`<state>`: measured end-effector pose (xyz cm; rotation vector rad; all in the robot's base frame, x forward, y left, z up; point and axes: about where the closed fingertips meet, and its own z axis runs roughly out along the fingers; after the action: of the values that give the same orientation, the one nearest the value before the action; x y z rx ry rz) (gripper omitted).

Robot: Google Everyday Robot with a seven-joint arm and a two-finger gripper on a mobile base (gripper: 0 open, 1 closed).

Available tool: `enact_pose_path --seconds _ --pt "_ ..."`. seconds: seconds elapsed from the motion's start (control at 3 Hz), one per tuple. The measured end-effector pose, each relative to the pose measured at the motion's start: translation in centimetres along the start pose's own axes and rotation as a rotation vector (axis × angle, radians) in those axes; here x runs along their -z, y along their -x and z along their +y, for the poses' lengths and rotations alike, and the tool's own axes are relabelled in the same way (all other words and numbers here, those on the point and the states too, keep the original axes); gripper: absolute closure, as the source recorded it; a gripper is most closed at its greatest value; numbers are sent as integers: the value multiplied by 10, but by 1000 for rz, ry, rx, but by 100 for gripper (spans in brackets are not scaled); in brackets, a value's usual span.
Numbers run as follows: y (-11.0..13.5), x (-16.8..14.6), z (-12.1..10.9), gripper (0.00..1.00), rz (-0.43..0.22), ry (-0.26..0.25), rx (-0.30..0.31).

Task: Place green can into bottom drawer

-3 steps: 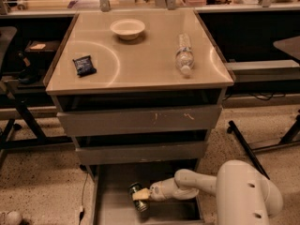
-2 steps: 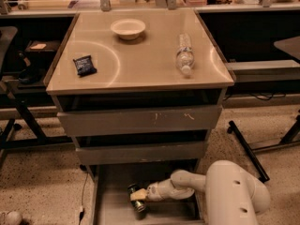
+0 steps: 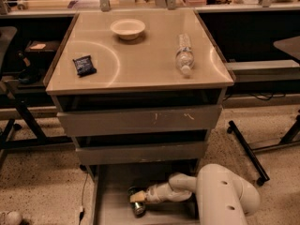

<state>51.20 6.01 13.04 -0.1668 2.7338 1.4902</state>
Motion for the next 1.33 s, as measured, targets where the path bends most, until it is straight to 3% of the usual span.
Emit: enact_pose_path --seconds 0.33,1.33 --pt "0 0 0 82 0 0 0" --pt "0 0 0 13 0 0 0"
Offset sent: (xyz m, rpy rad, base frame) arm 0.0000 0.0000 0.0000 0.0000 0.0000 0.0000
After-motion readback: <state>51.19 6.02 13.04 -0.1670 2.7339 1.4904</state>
